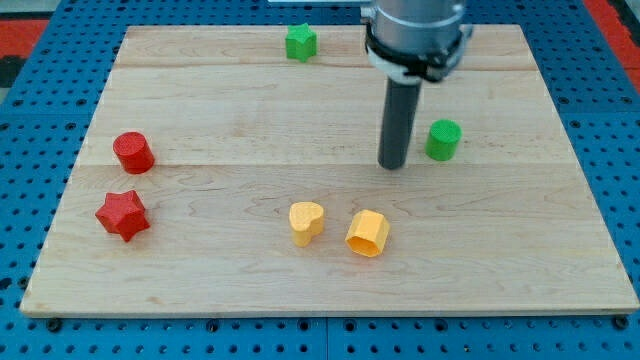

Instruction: Slide the green circle closer to the green star

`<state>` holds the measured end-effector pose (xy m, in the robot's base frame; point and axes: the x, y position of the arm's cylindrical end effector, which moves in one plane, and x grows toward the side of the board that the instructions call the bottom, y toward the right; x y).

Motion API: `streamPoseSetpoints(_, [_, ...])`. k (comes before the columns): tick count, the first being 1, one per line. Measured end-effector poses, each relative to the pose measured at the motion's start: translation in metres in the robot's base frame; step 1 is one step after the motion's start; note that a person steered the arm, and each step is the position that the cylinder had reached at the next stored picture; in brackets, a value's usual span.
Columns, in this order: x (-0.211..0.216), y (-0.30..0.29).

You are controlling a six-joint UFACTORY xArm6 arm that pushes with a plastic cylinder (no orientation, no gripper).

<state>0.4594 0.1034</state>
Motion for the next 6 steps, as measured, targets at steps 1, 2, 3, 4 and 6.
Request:
streamPoseSetpoints(1, [-0.027, 0.071])
streamPoseSetpoints(2, [-0.082, 0.006])
streamPoseSetpoints(3, [-0.128, -0.065])
streamPoseSetpoints(4, [-0.101, -0.033])
streamPoseSetpoints(6, [-0.173, -0.13])
